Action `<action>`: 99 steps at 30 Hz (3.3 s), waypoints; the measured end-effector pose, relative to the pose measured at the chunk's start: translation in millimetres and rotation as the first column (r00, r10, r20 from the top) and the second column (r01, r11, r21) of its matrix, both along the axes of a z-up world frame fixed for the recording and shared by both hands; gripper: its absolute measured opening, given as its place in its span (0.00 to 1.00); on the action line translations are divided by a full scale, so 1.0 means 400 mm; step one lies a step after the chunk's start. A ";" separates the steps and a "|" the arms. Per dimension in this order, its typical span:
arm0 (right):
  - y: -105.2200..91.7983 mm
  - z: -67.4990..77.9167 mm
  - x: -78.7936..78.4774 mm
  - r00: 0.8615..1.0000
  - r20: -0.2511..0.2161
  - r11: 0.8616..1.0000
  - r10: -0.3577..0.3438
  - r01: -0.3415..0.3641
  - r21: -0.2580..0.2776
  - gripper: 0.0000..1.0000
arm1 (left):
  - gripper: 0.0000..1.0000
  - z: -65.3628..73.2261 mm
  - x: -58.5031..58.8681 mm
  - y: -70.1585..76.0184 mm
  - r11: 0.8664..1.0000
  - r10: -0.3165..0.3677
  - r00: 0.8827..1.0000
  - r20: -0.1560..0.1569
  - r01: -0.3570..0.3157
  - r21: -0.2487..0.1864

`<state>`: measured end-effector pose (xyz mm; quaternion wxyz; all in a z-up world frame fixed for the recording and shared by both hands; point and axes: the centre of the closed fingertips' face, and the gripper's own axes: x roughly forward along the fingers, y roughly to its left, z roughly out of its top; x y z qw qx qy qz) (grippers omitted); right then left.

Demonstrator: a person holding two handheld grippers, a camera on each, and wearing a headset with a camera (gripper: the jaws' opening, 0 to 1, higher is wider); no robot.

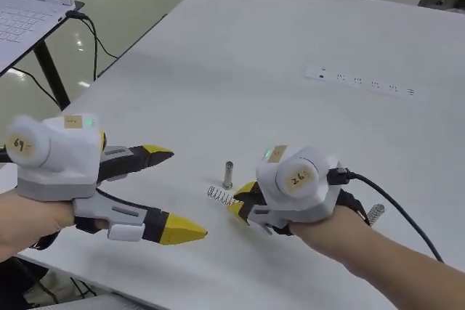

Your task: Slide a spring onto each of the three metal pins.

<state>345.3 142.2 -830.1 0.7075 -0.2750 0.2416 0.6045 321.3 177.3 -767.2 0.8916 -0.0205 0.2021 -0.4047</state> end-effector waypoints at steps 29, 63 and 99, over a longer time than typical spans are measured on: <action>-0.128 0.094 -0.072 0.980 0.113 0.986 0.165 -0.165 -0.009 0.07 | 0.49 -0.003 -0.004 -0.138 0.973 -0.231 0.971 -0.056 0.230 -0.020; -0.162 0.131 -0.095 0.971 0.138 0.980 0.193 -0.197 0.018 0.07 | 0.04 -0.001 -0.021 -0.249 0.916 -0.401 0.916 0.003 0.401 0.013; -0.208 0.102 -0.099 0.989 0.057 0.988 0.138 -0.141 0.066 0.07 | 0.02 -0.003 -0.041 -0.285 0.879 -0.477 0.879 -0.020 0.477 0.006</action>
